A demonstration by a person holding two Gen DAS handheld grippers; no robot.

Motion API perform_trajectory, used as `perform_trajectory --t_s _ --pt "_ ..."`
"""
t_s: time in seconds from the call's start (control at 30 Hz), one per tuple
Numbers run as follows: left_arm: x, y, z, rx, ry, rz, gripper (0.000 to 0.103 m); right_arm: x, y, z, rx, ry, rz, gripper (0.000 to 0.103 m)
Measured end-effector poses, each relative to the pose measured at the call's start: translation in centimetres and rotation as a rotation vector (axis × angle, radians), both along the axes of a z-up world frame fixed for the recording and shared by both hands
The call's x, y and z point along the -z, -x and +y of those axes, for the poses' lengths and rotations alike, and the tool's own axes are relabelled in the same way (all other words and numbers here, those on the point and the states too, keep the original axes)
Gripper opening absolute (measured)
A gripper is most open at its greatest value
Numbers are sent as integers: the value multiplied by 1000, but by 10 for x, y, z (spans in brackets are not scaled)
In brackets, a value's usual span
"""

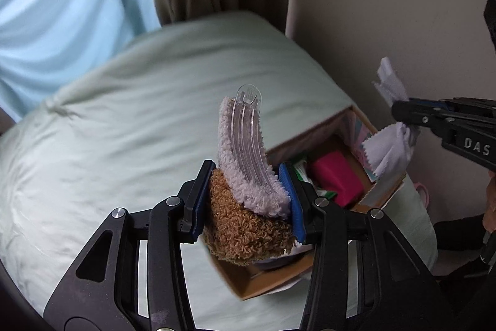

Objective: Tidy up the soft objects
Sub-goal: 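Carry clip and lilac cloth into the box and open both tools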

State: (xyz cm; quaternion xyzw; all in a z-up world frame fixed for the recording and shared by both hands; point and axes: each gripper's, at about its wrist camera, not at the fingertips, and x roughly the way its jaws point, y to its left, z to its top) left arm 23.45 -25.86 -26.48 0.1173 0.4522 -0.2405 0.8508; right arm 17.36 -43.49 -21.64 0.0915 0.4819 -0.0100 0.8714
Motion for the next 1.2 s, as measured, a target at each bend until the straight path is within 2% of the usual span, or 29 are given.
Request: perform_trajectory --t_s 0.23,0.37,0.43,0.47,0.5,0.53,0.57,0.6,0.63,0.67,0.93,1.1,1.2 --pt "60 -1 -41 29 -62 137 39 76 -19 -24 -38 -61 152 10" --pt "80 3 -55 60 -110 168 39 99 -24 -27 -49 -75 204 10" --pt "84 5 -59 69 -129 174 43 108 -27 -31 -54 -82 231 10" --pt "84 5 -58 74 -132 174 52 111 -29 -31 -52 -82 240 10" --pt "85 6 -59 83 -132 180 74 114 -30 -31 -46 -73 246 10" --pt "86 7 -59 82 -140 185 88 116 -32 -30 -45 -68 250 12" --pt "86 9 -58 74 -149 182 103 118 -34 -30 -48 -66 261 24" --pt "85 10 -56 68 -148 177 103 122 -37 -32 -48 -68 270 36" --pt "84 11 -53 62 -142 183 103 123 -37 -33 -45 -71 273 75" --pt "85 12 -51 54 -140 197 103 121 -35 -31 -43 -79 266 103" --pt "66 19 -26 12 -126 191 103 111 -23 -34 -14 -98 257 103" --pt "39 25 -10 -11 -101 162 103 85 -17 -21 -22 -89 227 103" --pt "10 33 3 -26 -90 117 103 57 -11 -8 -34 -81 195 103"
